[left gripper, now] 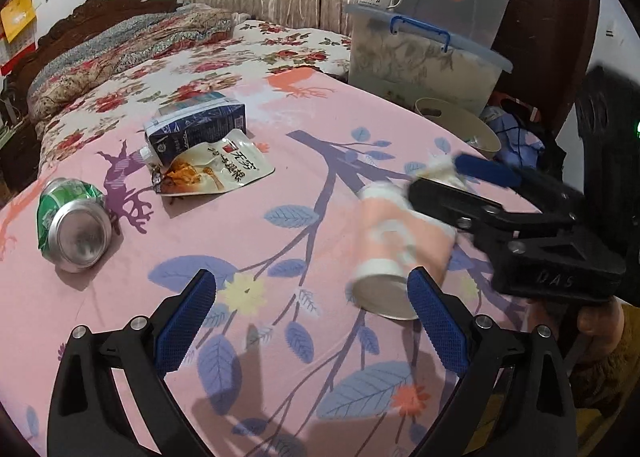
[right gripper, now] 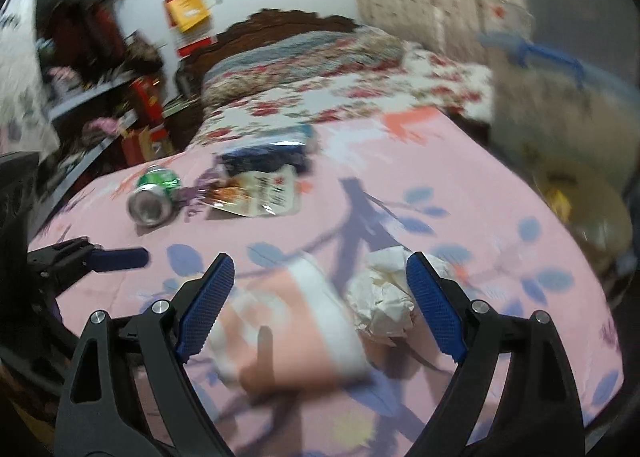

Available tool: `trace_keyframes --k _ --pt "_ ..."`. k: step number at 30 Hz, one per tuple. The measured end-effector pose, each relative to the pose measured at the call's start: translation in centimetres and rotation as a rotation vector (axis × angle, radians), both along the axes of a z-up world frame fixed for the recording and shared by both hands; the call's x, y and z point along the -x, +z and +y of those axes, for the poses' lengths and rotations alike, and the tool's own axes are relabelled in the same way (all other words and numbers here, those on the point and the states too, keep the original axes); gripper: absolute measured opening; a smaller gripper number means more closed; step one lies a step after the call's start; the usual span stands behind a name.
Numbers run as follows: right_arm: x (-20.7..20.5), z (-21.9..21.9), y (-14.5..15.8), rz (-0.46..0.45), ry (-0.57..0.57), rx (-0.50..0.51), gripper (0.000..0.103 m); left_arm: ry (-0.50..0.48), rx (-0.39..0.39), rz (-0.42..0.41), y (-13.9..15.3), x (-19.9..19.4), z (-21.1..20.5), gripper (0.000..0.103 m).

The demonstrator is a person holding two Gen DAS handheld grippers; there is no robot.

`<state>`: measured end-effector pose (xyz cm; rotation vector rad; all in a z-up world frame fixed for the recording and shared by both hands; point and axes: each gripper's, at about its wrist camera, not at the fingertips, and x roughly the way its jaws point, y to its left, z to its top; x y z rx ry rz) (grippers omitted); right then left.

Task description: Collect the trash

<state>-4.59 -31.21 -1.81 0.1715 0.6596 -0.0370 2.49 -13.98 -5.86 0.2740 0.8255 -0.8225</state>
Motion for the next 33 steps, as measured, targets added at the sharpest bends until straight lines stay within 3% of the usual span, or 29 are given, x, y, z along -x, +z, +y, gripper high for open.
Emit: trace_keyframes --k 4,8,14,23,27,32,33 --pt "-1.7 2.2 0.7 -0.002 0.08 -0.002 0.087 0.013 0.019 0.062 -0.6 -0.8 0.9 0.092" --pt "-1.8 2.7 0.6 -0.007 0.101 -0.071 0.087 0.035 0.046 0.103 -0.8 -1.5 1.9 0.091" --pt "0.3 -1.2 1.4 -0.06 -0.01 -0.172 0.087 0.06 0.075 0.146 -0.9 -2.5 3.2 0.087" --pt "4.2 -9.5 -0.1 -0.057 -0.241 -0.326 0.087 -0.003 0.077 0.087 0.8 -1.7 2.3 0.087" --pt "4.7 -10.7 -1.7 -0.02 -0.261 -0.379 0.087 -0.066 0.04 0.077 0.8 -0.8 0.1 0.088" --pt "4.3 -10.7 -3.1 0.021 -0.251 -0.386 0.076 -0.117 0.023 0.143 0.1 -1.5 -2.7 0.087" --pt "4.3 -10.7 -3.3 0.025 -0.247 -0.388 0.075 -0.117 0.029 0.187 -0.2 -2.3 -3.2 0.087"
